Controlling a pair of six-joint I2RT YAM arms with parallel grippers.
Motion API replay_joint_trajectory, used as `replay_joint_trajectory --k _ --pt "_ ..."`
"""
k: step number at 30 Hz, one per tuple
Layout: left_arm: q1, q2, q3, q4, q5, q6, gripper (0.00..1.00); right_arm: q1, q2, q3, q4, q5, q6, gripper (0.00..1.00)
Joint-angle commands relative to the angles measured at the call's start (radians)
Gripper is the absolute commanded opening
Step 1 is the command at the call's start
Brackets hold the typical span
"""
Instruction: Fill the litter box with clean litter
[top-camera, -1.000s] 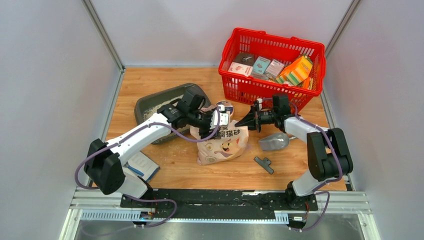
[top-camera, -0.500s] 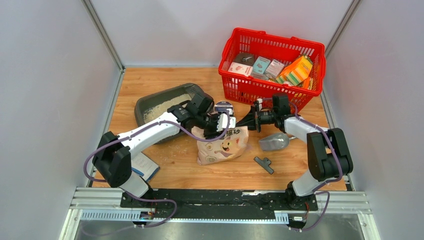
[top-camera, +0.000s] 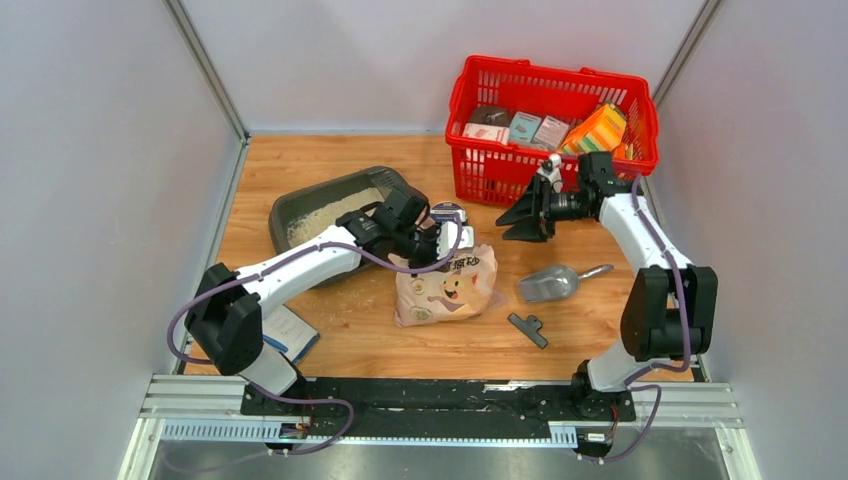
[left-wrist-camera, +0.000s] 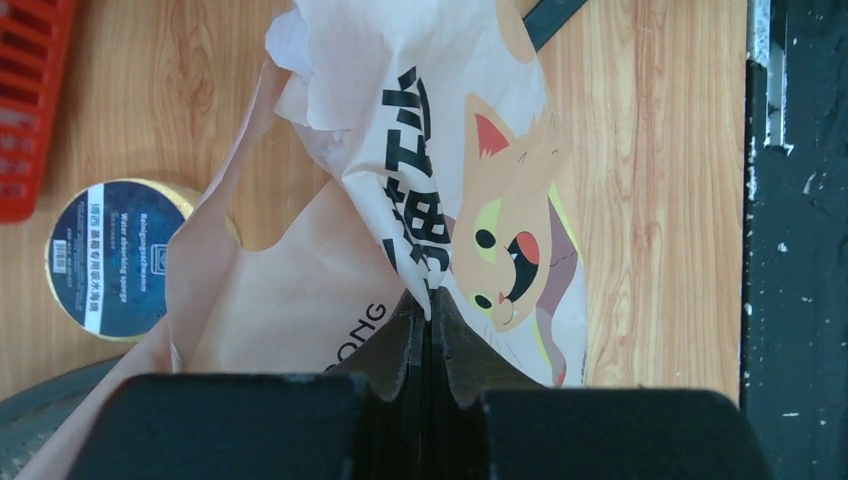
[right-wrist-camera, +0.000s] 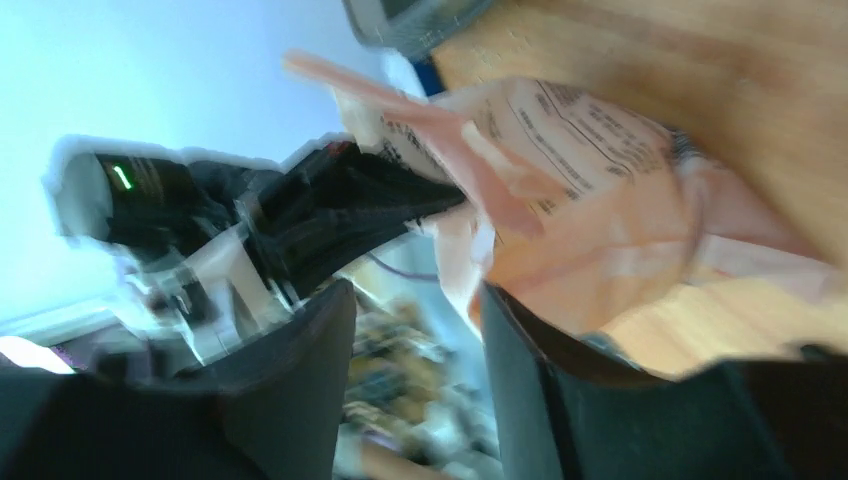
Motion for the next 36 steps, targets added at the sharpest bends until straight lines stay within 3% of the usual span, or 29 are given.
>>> replay_joint_trajectory --k 1,3,4,7,11,24,36 --pt "0.006 -0.045 -0.034 0.074 0.018 -0.153 0.05 0.044 -0.146 0.221 -0.307 0.172 -0.823 0.57" --pt "0.006 -0.045 -0.045 0.115 0.012 -0.222 0.05 0.098 -0.214 0.194 -0.258 0.222 -0.978 0.63" --pt "0.01 -0.047 -0.048 0.13 0.01 -0.245 0.05 0.125 -0.293 0.133 -0.179 0.272 -1.139 0.64" --pt "0.011 -0.051 -0.062 0.173 0.001 -0.303 0.05 0.247 -0.445 -0.031 0.07 0.372 -1.257 0.68" --pt "0.013 -0.061 -0.077 0.189 -0.008 -0.335 0.05 0.385 -0.452 -0.055 0.063 0.4 -1.427 0.67" --pt "0.054 -0.079 -0.131 0.256 0.046 -0.435 0.06 0.488 -0.362 -0.167 0.208 0.501 -1.572 0.64" --pt "0.08 -0.065 -0.126 0.279 0.081 -0.476 0.06 0.488 -0.348 -0.237 0.144 0.548 -1.597 0.56"
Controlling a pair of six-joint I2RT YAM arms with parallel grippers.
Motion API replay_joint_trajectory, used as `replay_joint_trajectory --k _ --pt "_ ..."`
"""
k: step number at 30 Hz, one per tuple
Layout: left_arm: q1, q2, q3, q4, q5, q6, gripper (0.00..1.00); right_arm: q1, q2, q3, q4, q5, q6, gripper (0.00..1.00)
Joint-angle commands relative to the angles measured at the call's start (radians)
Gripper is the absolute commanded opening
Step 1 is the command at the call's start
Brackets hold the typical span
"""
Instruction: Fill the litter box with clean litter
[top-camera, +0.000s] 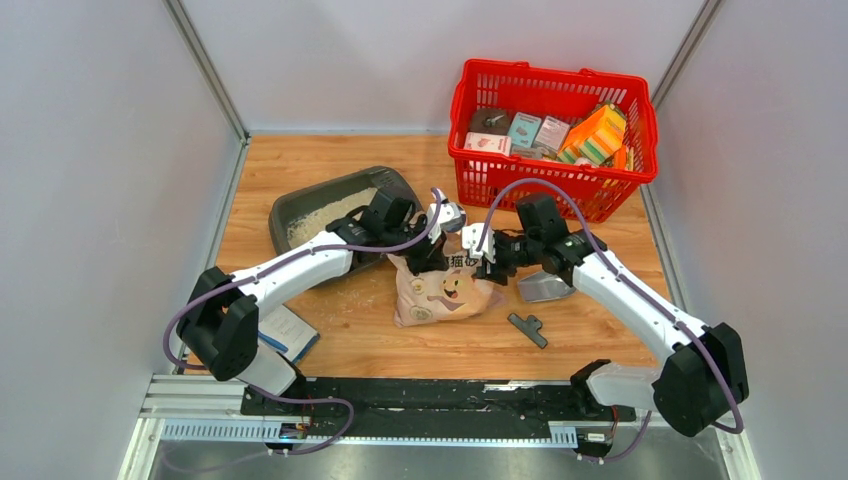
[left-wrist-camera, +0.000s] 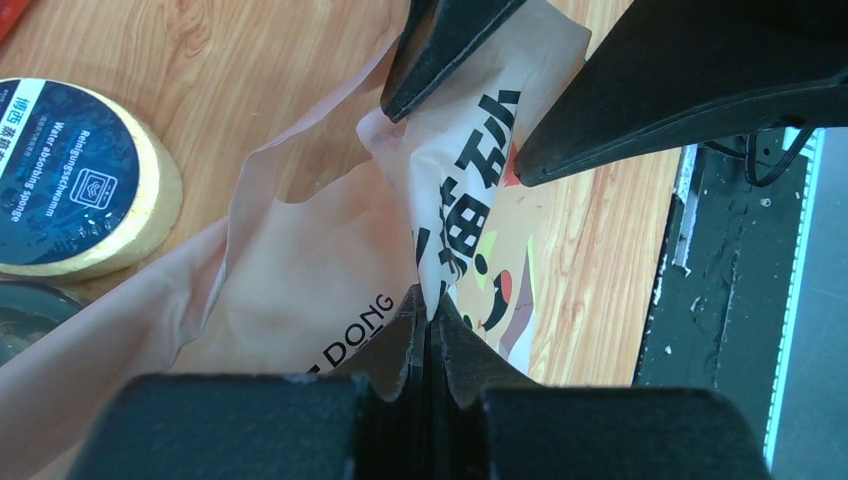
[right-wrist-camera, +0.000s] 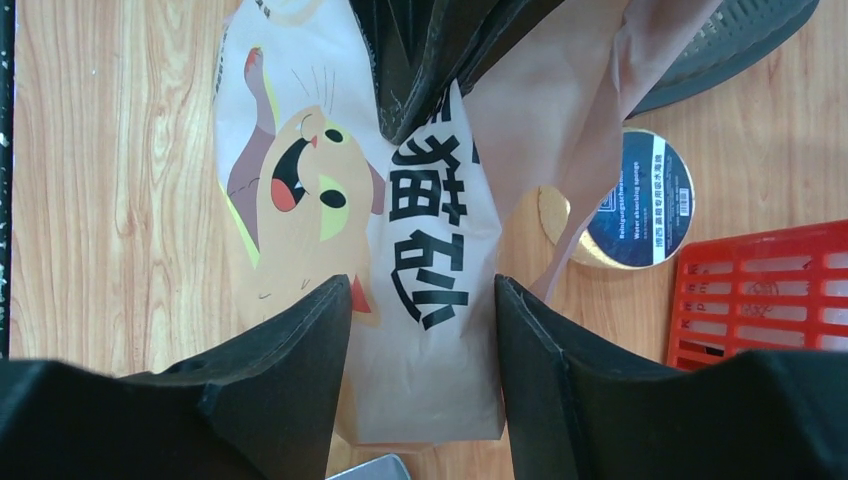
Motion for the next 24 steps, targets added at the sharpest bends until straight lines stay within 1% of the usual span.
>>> replay_joint_trajectory --k 1,2,4,5,6,7,8,9,10,11,12,13,14,16,17,18,20,21,23,24 --pt "0.019 -0.018 0.002 0.054 0.041 -0.034 0.06 0.005 -0.007 -0.019 -0.007 0.024 -0.014 0.56" --pt "0.02 -0.016 0.002 0.055 0.042 -0.038 0.07 0.004 -0.008 -0.025 -0.012 0.029 -0.014 0.55" --pt "0.026 -0.015 0.002 0.055 0.055 -0.045 0.14 0.004 -0.013 -0.032 -0.018 0.041 0.005 0.48" --pt "0.028 -0.016 0.004 0.05 0.065 -0.034 0.19 0.004 -0.011 -0.032 -0.018 0.047 0.017 0.44" --pt "0.031 -0.021 0.009 0.037 0.093 -0.011 0.28 0.004 -0.013 -0.031 -0.012 0.056 0.058 0.37" --pt "0.036 -0.03 0.012 -0.001 0.107 0.018 0.32 0.004 -0.014 -0.026 -0.004 0.073 0.083 0.33" --pt "0.051 -0.036 0.019 -0.028 0.119 0.085 0.35 0.002 -0.016 -0.023 -0.004 0.076 0.101 0.29" --pt "0.066 -0.038 0.022 -0.055 0.142 0.122 0.39 0.001 -0.017 -0.019 -0.001 0.076 0.123 0.24" --pt "0.081 -0.042 0.025 -0.113 0.162 0.159 0.41 -0.002 -0.02 -0.017 0.0 0.062 0.164 0.23" --pt "0.12 -0.042 0.036 -0.152 0.191 0.255 0.43 -0.005 -0.027 -0.017 -0.001 0.053 0.178 0.21" --pt "0.135 -0.041 0.045 -0.202 0.24 0.321 0.46 -0.007 -0.031 -0.019 0.002 0.046 0.192 0.2" --pt "0.146 -0.033 0.058 -0.332 0.251 0.399 0.47 -0.006 -0.036 -0.025 0.003 0.038 0.209 0.2" --pt "0.157 -0.027 0.088 -0.401 0.253 0.572 0.48 -0.006 -0.042 -0.026 0.011 0.03 0.224 0.19" --pt "0.171 -0.007 0.113 -0.57 0.23 0.731 0.48 -0.007 -0.059 -0.032 0.028 0.03 0.244 0.16" --pt "0.175 -0.004 0.128 -0.601 0.216 0.815 0.48 -0.01 -0.06 -0.034 0.032 0.029 0.268 0.15" --pt "0.184 0.0 0.131 -0.624 0.199 0.842 0.48 -0.013 -0.062 -0.034 0.036 0.026 0.278 0.12" --pt "0.194 0.008 0.131 -0.652 0.188 0.862 0.47 -0.027 -0.065 -0.032 0.04 0.01 0.301 0.1" --pt "0.201 0.01 0.131 -0.661 0.188 0.865 0.43 -0.03 -0.073 -0.034 0.04 0.007 0.304 0.08" --pt "0.203 0.017 0.13 -0.7 0.194 0.877 0.4 -0.042 -0.08 -0.034 0.043 -0.008 0.316 0.06" --pt "0.204 0.019 0.128 -0.71 0.209 0.877 0.35 -0.048 -0.082 -0.035 0.043 -0.011 0.324 0.04"
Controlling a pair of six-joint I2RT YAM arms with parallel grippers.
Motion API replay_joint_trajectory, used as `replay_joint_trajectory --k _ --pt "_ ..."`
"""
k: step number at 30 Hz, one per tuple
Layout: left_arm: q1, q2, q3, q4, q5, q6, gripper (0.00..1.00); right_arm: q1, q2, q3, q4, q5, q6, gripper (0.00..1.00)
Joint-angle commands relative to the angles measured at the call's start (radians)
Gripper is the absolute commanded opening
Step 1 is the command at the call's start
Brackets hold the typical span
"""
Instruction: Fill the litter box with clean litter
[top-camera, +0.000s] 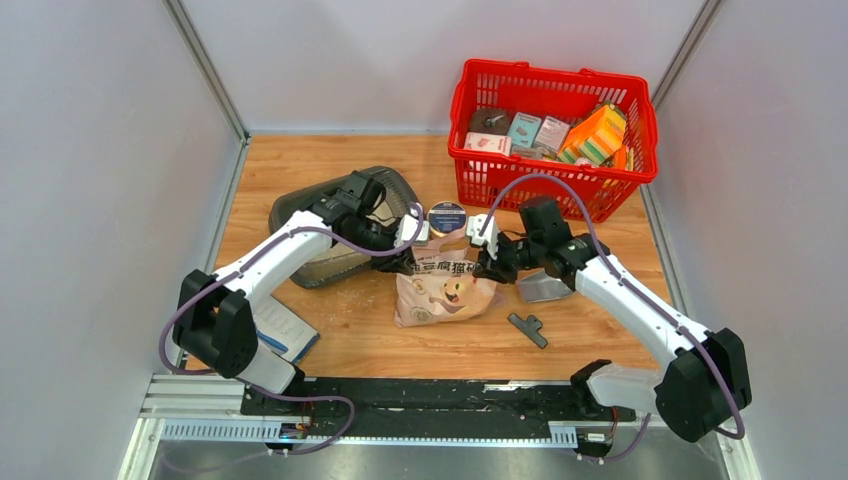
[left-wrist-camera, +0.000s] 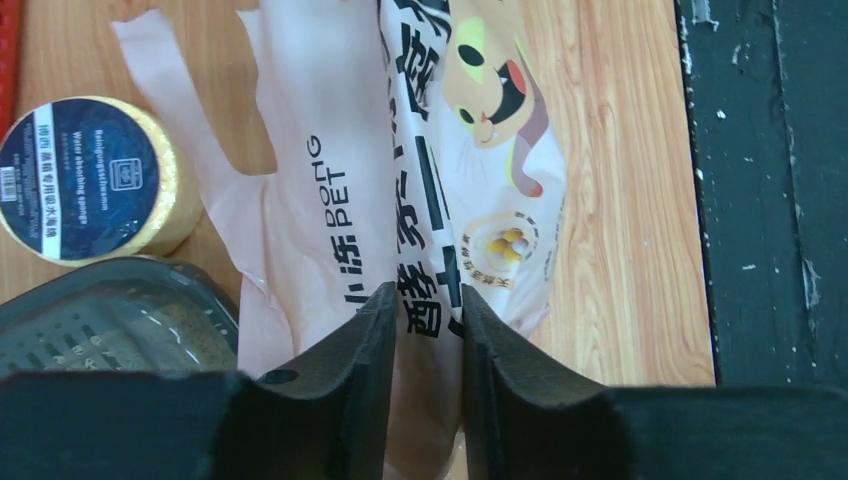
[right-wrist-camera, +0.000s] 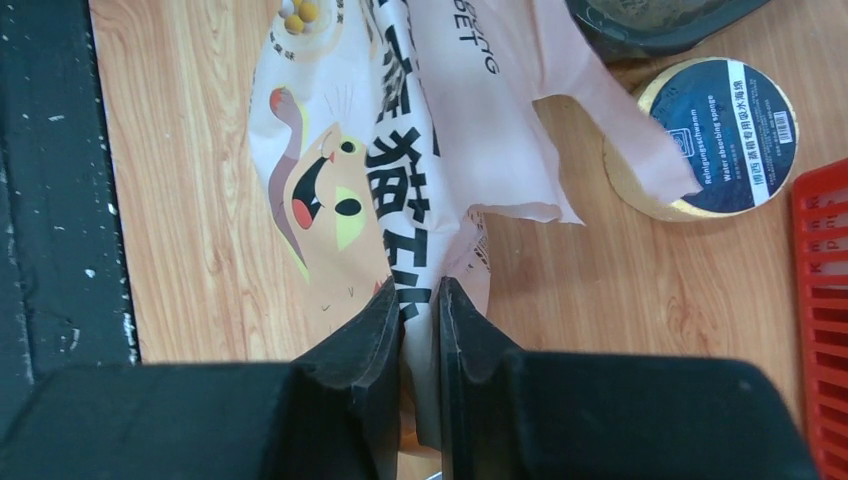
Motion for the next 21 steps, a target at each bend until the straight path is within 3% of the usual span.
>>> replay_joint_trajectory --k 1,3,6,13,16,20,21 --pt "0.02 0.02 0.005 -0.23 0.005 0.152 0.3 -0.042 -0.057 0.006 0.038 -0.041 0.074 0.04" --pt "0.02 0.01 -0.007 -0.239 0.023 0.133 0.13 -0.075 -0.059 0.009 0.041 -0.069 0.111 0.0" --pt "0.038 -0.044 -0.059 -0.183 0.028 0.044 0.0 -0.129 -0.063 0.001 0.04 -0.143 0.14 0.0" --pt "0.107 -0.111 -0.153 -0.141 0.135 -0.107 0.0 -0.17 -0.011 0.01 -0.015 -0.31 0.189 0.0" --pt "0.106 -0.104 -0.173 -0.115 0.18 -0.186 0.0 -0.17 0.029 0.001 0.047 -0.377 0.249 0.0" --pt "0.108 -0.141 -0.145 0.022 0.166 -0.343 0.44 -0.169 0.073 0.033 0.052 -0.387 0.229 0.0" --pt "0.108 -0.154 -0.136 0.059 0.161 -0.373 0.49 -0.169 0.079 0.041 0.034 -0.387 0.218 0.0"
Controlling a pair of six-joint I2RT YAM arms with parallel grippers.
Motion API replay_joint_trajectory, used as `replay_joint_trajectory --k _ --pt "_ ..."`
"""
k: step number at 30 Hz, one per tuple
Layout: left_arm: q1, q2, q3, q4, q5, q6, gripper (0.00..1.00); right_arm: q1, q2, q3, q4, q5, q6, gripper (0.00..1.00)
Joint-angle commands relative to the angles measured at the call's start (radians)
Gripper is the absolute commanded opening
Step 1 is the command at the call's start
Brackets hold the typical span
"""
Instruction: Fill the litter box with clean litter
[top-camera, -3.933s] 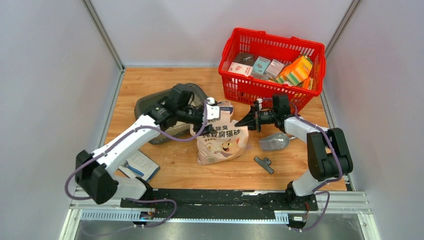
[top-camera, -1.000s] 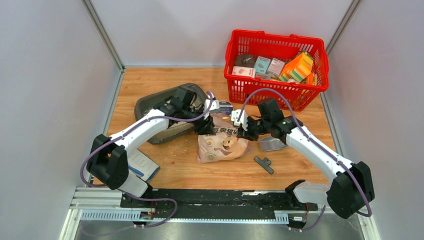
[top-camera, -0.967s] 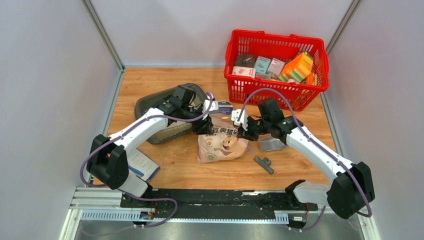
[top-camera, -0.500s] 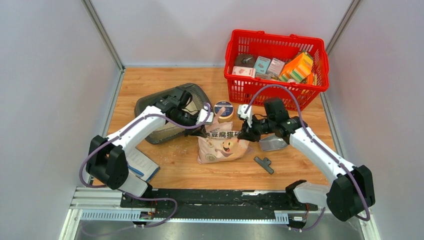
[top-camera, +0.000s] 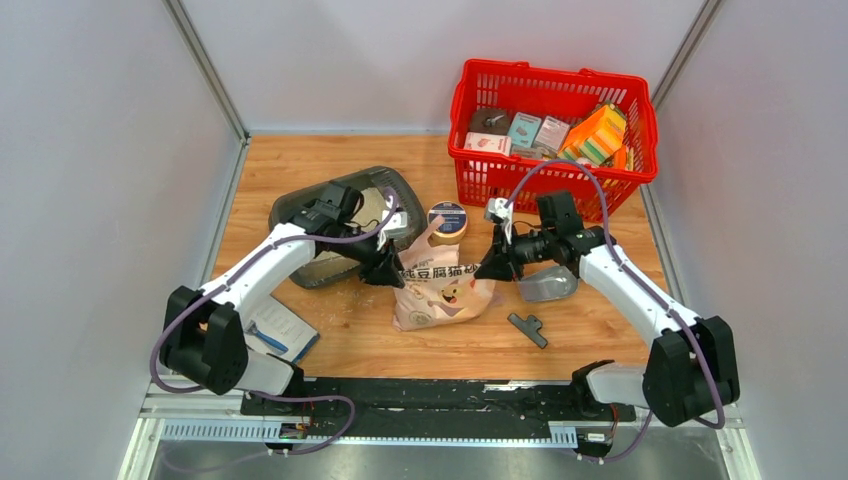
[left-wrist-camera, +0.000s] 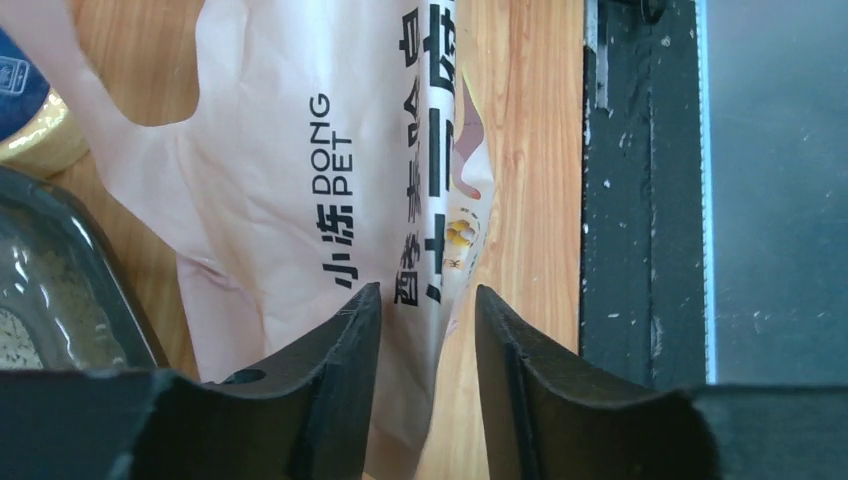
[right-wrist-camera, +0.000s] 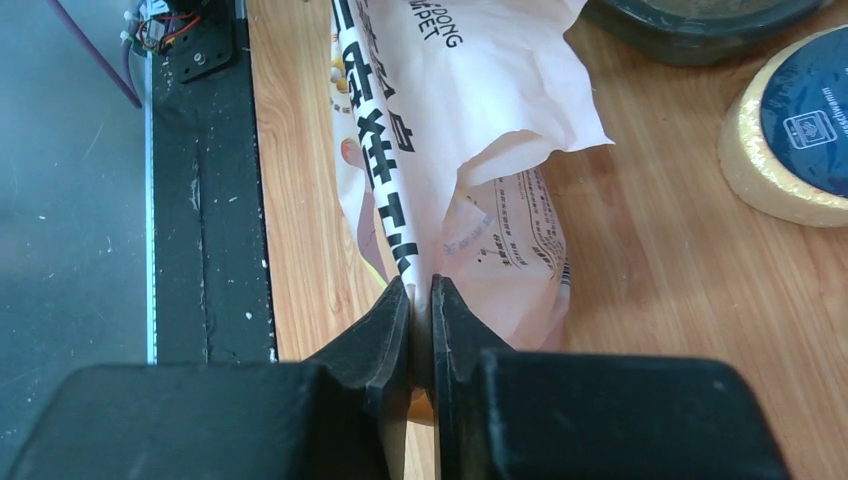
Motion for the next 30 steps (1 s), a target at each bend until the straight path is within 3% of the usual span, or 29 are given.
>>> replay_joint_trajectory --k 1,4,6,14,22,25,28,30 --pt "0.009 -0.097 0.02 0.116 -0.014 -0.248 0.51 -0.017 0.031 0.063 0.003 -0.035 -0.001 0.0" --pt "-0.026 -0.141 0.061 0.304 -0.066 -0.313 0.58 -0.017 0.041 0.078 -0.001 -0.039 -0.007 0.0" --pt "-0.057 -0.139 0.109 0.33 -0.097 -0.272 0.62 -0.015 0.048 0.086 0.0 -0.041 -0.007 0.0" --pt "-0.212 0.068 0.25 0.168 -0.086 0.078 0.66 -0.015 0.052 0.097 -0.006 -0.033 -0.023 0.0" --pt "-0.246 0.234 0.295 0.12 -0.064 0.078 0.66 -0.015 0.054 0.097 -0.012 -0.028 -0.018 0.0" --pt "-0.247 0.251 0.281 0.111 -0.104 0.097 0.6 -0.015 0.054 0.1 -0.029 -0.027 -0.03 0.0" --pt "-0.246 0.271 0.304 -0.019 -0.123 0.219 0.45 -0.018 0.046 0.103 -0.07 -0.013 -0.069 0.0" --pt "-0.243 0.292 0.318 -0.091 -0.146 0.224 0.34 -0.023 0.04 0.113 -0.141 -0.005 -0.136 0.0"
